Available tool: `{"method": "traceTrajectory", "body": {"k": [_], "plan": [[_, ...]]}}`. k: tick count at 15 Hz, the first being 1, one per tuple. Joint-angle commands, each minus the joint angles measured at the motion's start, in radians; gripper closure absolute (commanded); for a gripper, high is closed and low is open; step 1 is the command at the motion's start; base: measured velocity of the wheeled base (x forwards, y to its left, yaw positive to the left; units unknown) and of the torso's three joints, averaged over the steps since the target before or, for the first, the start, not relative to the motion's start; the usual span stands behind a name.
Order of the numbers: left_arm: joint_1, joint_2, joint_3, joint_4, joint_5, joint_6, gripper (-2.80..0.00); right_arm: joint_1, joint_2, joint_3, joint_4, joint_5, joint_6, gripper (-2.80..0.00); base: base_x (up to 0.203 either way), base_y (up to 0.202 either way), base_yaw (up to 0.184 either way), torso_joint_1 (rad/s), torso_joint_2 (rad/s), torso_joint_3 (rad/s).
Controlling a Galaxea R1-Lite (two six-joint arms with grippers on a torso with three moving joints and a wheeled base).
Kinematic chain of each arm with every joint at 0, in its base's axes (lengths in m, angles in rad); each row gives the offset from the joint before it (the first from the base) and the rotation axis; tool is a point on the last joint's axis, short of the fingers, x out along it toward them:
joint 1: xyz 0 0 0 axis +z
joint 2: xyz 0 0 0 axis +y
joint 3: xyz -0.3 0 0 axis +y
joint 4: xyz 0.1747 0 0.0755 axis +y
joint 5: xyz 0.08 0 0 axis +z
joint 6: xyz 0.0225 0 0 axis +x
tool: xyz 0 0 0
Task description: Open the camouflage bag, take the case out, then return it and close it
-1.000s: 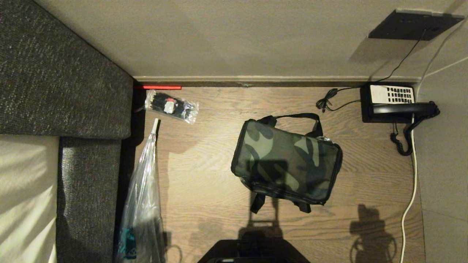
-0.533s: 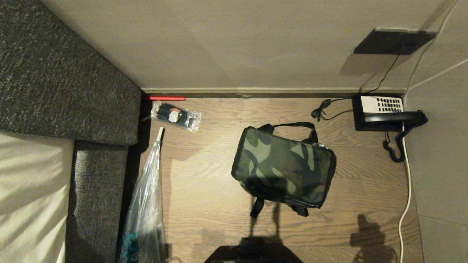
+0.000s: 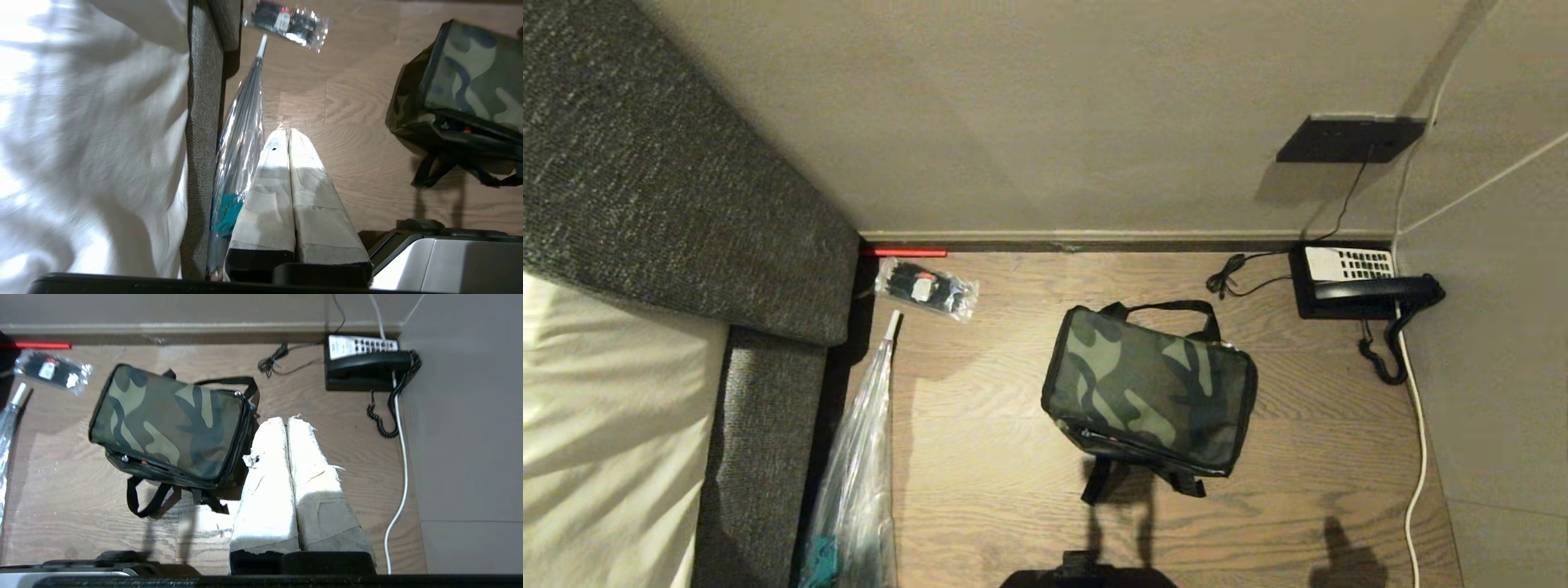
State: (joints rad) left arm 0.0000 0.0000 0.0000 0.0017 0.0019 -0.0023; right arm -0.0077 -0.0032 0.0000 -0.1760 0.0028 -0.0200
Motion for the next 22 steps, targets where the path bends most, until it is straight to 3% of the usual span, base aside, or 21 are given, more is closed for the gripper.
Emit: {"method": "traceTrajectory", "body": {"k": [1,22], "plan": [[0.000,-0.001,0.000,0.000,0.001,-0.001,0.00,0.000,0.002,0.040,-0.002,0.000,0.000,0.00,0.000,0.000,0.000,0.002,0.00,0.204],[0.000,0.000,0.000,0.000,0.000,-0.001,0.00,0.000,0.002,0.040,-0.004,0.000,0.002,0.00,0.000,0.000,0.000,0.003,0.00,0.202]]}}
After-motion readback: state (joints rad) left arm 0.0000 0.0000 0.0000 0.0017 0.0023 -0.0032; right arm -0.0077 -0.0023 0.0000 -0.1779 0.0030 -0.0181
